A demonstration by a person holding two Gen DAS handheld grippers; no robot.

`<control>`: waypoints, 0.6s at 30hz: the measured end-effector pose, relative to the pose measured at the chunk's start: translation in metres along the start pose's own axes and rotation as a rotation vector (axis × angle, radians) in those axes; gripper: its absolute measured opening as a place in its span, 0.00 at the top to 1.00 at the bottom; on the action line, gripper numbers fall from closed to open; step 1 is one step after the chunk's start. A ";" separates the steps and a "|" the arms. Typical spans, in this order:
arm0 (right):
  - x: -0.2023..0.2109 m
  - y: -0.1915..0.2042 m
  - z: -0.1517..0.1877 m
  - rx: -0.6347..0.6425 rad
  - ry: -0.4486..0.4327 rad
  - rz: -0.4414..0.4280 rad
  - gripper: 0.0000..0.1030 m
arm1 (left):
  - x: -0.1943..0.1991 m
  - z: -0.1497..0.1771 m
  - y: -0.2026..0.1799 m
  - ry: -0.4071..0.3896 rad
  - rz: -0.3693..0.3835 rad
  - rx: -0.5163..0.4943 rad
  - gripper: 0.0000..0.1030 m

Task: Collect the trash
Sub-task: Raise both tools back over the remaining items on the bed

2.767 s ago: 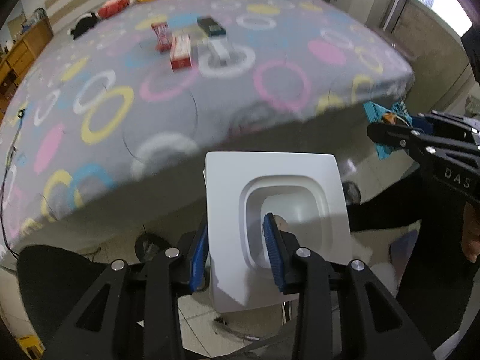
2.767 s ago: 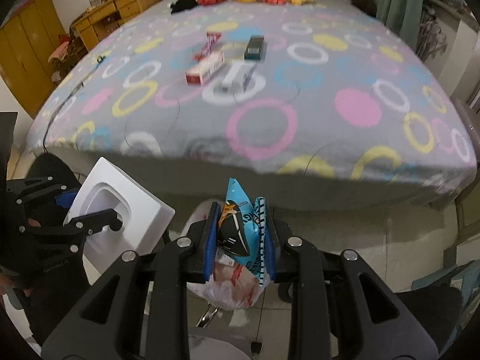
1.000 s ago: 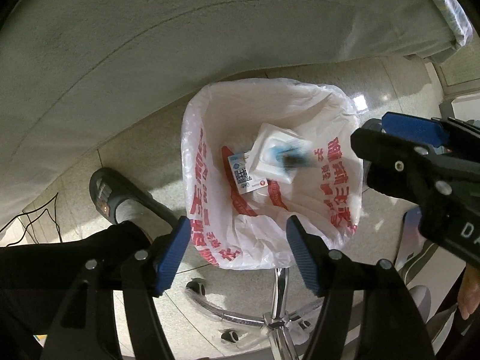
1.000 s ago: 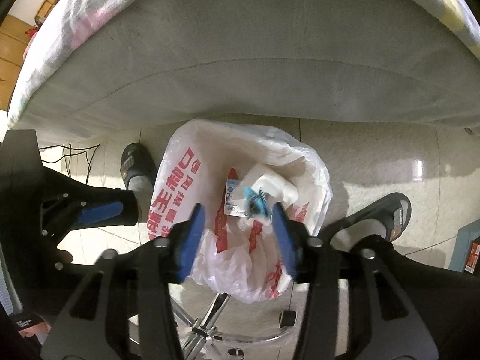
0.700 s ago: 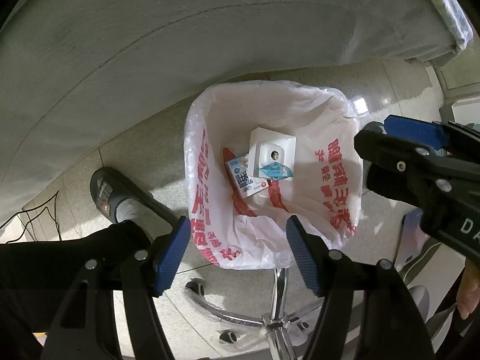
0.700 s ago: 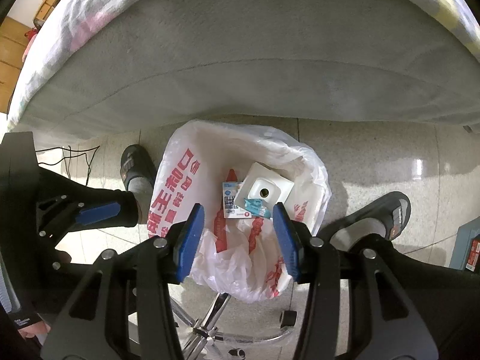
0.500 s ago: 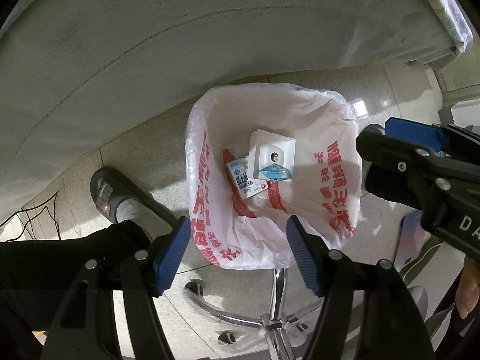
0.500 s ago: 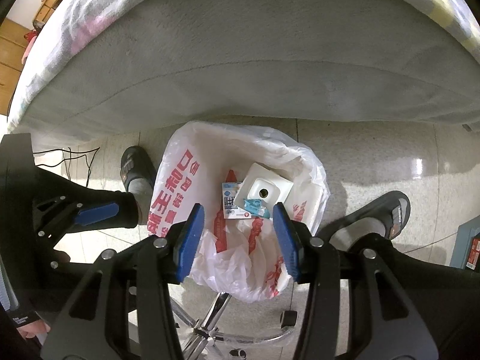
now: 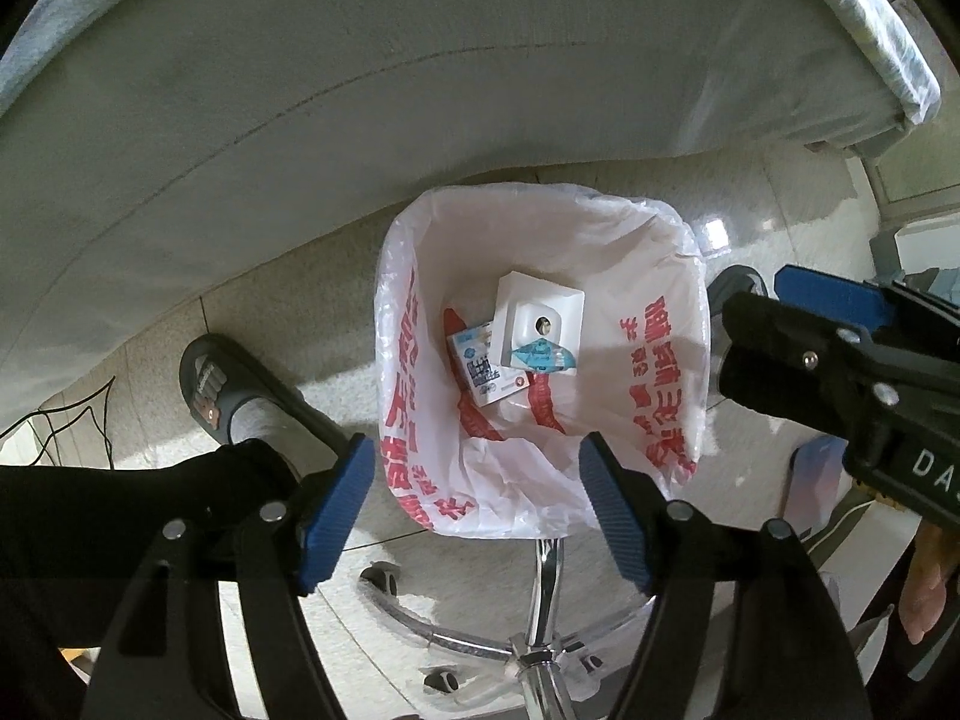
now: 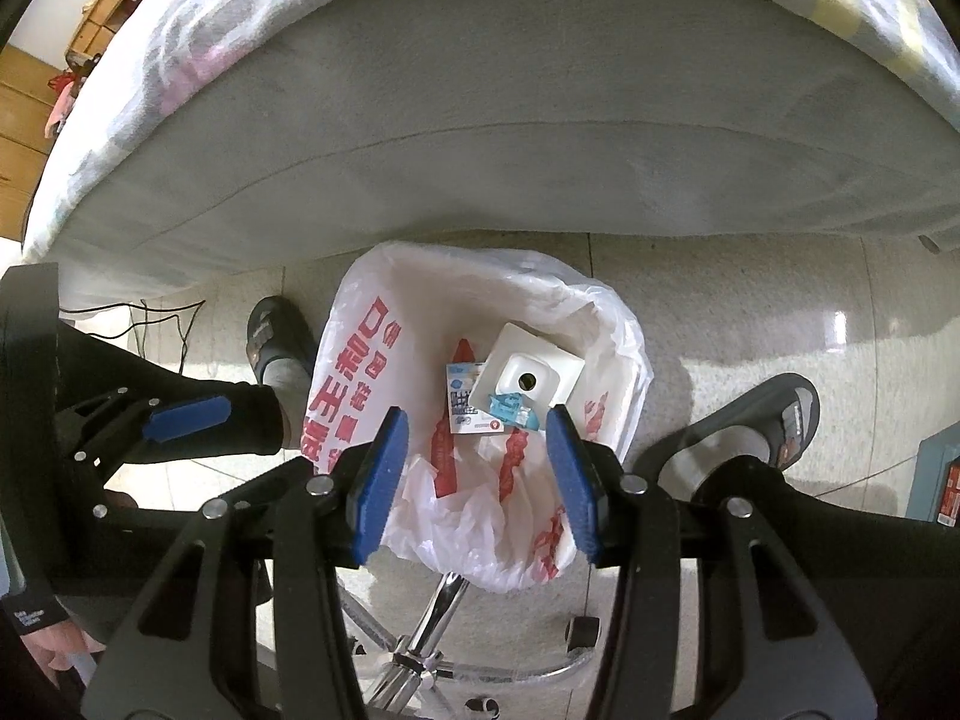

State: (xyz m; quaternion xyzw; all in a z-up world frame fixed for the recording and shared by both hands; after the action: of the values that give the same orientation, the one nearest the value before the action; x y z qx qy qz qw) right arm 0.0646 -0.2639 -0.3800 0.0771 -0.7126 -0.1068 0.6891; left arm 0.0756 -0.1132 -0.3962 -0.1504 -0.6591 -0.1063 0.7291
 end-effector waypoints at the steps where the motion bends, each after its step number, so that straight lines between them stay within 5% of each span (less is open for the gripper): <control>1: 0.002 0.000 0.001 -0.001 -0.003 0.000 0.53 | 0.001 0.000 0.000 -0.004 0.001 0.004 0.30; 10: 0.034 -0.003 0.012 -0.008 -0.081 -0.003 0.34 | 0.023 0.004 0.000 -0.093 -0.017 0.010 0.08; 18: 0.084 -0.011 0.018 -0.042 -0.214 -0.040 0.20 | 0.070 0.013 0.003 -0.247 -0.016 0.023 0.08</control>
State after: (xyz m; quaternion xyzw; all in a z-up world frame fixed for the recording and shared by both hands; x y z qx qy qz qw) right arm 0.0425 -0.2957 -0.3020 0.0648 -0.7781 -0.1431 0.6081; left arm 0.0721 -0.1029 -0.3257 -0.1485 -0.7463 -0.0852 0.6432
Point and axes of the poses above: each gripper's, at about its wrist camera, not at the fingertips, and x roughly against the way its jaws point, y to its left, z to its underside, the point moved 1 cm from there along -x, roughly the way its jaws point, and after that the axes turned 4 degrees about y, right-handed, at the moved point
